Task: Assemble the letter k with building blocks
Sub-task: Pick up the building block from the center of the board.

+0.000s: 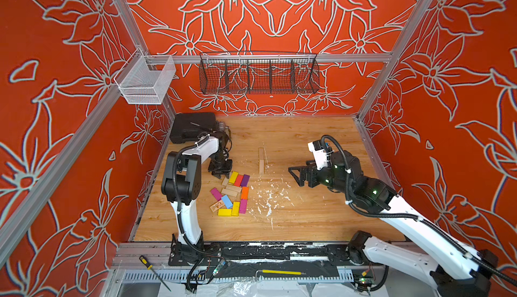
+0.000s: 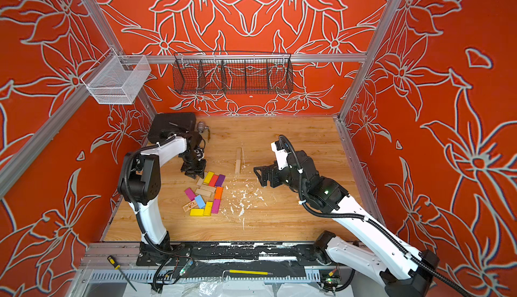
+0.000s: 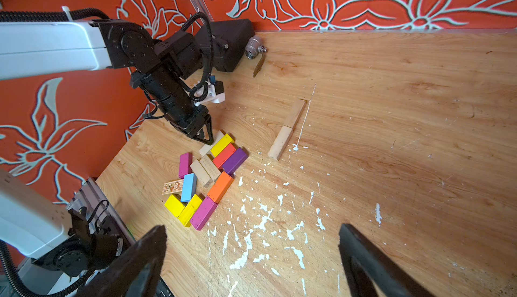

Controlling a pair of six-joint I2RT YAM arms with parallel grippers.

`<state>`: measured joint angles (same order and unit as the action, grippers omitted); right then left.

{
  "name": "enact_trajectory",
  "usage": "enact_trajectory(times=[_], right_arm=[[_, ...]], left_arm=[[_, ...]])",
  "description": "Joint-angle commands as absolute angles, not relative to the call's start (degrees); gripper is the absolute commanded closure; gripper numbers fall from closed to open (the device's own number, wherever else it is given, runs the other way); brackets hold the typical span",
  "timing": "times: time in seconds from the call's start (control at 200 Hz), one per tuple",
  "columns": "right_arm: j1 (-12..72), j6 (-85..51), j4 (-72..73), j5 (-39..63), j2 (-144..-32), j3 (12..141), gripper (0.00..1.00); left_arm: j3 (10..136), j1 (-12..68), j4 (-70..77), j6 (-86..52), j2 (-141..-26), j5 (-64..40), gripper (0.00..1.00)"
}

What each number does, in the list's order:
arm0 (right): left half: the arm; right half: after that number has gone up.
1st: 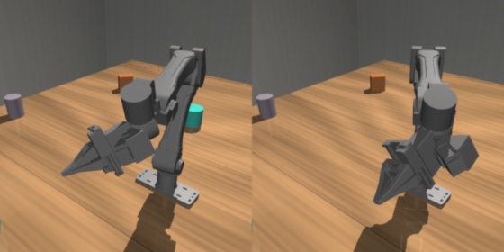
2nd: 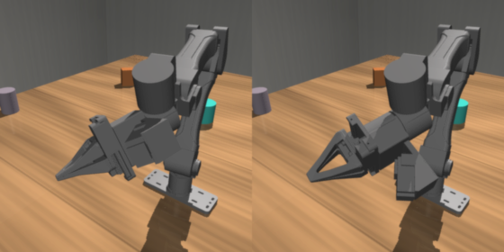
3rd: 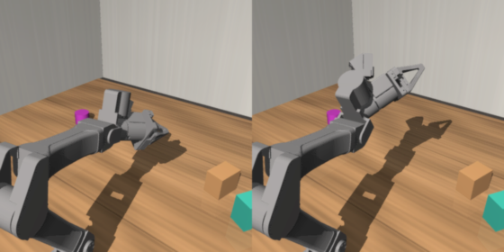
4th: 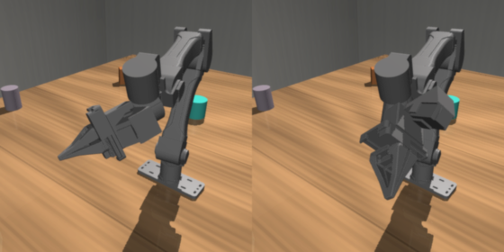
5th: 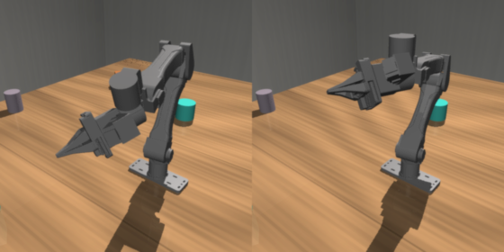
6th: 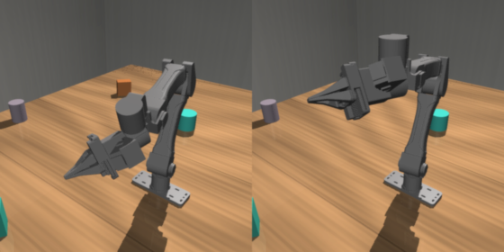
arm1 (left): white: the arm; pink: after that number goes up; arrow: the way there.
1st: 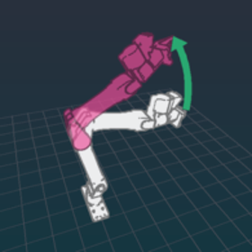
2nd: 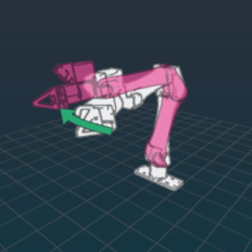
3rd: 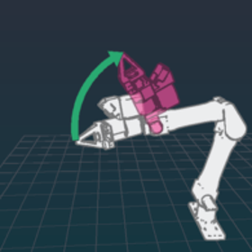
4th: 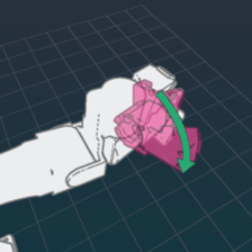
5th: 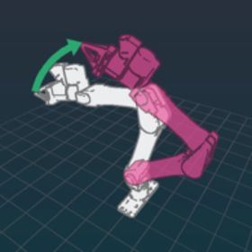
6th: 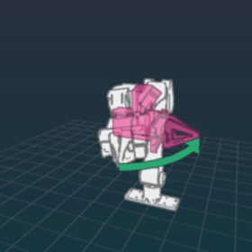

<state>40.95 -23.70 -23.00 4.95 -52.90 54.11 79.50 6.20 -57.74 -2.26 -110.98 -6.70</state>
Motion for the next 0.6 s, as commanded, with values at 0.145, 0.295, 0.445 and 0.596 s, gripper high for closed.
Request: enact_trajectory(times=[0.145, 0.295, 0.445, 0.596], right_arm=[[41.13, -23.82, -21.38, 4.14, -53.92, 54.14, 0.02], [41.12, -23.38, -22.08, 4.48, -54.43, 54.58, 0.02], [41.13, -23.79, -22.55, 4.18, -53.36, 54.07, 0.02], [41.13, -24.39, -22.02, 3.08, -51.73, 52.42, 0.02]], left_arm=[[74.18, 9.83, -59.05, 4.57, -106.50, -2.92, 0.55], [74.69, 10.63, -58.94, 4.83, -107.71, -2.68, 0.55], [76.01, 10.55, -59.09, 3.83, -109.68, -0.37, 0.55], [76.56, 10.47, -58.87, 3.34, -110.02, -0.09, 0.55]])
